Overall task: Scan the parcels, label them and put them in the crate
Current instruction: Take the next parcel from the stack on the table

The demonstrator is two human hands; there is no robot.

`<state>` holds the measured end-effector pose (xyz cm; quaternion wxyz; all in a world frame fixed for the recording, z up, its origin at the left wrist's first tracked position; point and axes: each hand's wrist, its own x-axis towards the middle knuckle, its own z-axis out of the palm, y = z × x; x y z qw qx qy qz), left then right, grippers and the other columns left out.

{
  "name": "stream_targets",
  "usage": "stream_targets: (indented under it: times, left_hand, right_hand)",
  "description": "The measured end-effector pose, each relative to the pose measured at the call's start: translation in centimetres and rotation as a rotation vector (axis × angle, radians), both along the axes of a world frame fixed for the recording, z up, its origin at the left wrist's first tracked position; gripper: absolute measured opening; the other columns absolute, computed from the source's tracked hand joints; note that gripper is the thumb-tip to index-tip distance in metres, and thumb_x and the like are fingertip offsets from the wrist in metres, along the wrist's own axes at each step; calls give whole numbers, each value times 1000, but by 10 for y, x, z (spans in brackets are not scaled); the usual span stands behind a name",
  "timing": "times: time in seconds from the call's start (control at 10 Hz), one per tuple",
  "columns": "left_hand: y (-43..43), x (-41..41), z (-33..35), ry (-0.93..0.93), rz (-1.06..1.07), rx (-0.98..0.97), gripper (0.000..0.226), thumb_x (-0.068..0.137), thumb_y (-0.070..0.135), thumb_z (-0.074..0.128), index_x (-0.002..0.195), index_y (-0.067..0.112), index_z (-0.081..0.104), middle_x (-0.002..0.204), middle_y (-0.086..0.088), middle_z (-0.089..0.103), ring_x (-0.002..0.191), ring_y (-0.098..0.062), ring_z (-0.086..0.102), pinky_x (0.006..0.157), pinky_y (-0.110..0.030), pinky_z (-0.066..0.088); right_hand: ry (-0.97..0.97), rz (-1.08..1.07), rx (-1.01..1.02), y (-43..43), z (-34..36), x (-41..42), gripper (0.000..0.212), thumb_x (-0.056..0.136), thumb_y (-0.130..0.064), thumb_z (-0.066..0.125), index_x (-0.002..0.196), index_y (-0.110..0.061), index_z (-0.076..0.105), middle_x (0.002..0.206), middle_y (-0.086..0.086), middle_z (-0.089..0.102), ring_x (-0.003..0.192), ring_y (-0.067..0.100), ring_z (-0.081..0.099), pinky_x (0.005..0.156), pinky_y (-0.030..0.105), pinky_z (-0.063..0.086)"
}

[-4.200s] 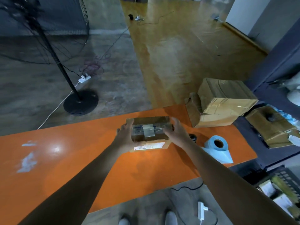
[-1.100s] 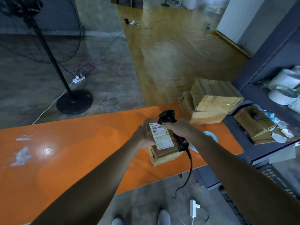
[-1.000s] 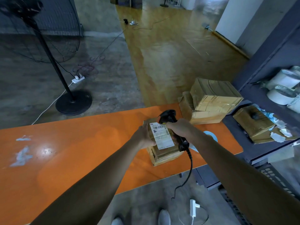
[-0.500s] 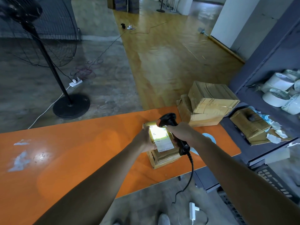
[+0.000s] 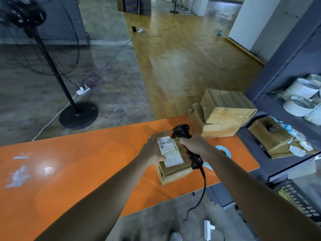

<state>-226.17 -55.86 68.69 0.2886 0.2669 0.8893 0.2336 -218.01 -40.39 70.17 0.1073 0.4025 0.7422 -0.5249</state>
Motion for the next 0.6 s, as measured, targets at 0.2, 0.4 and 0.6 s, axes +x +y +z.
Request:
stream_targets:
  times: [0.2, 0.4, 0.6]
  left_hand:
    - [26, 4, -21, 9, -41, 49, 86, 86, 30, 72, 151, 14, 18, 155, -10, 20, 141, -32, 25, 107, -42, 38]
    - [60, 17, -46, 117, -105, 40, 94, 80, 44, 74, 152, 21, 18, 151, -6, 26, 140, -33, 20, 108, -46, 34]
    - [80, 23, -67, 280, -141, -11, 97, 76, 52, 74, 151, 24, 18, 154, -3, 23, 142, -30, 16, 112, -49, 29]
  right_hand:
    - [15, 17, 82, 36, -34, 11, 26, 88, -13, 51, 65, -14, 38, 55, 4, 34, 56, 22, 36, 64, 37, 32]
    - [-88, 79, 171, 69, -79, 23, 22, 94, -19, 52, 77, -8, 43, 71, 13, 45, 65, 25, 44, 64, 34, 32]
    - [-176, 165, 266, 92, -117, 28, 26, 97, -30, 55, 85, -7, 55, 69, 6, 51, 64, 23, 52, 55, 30, 36]
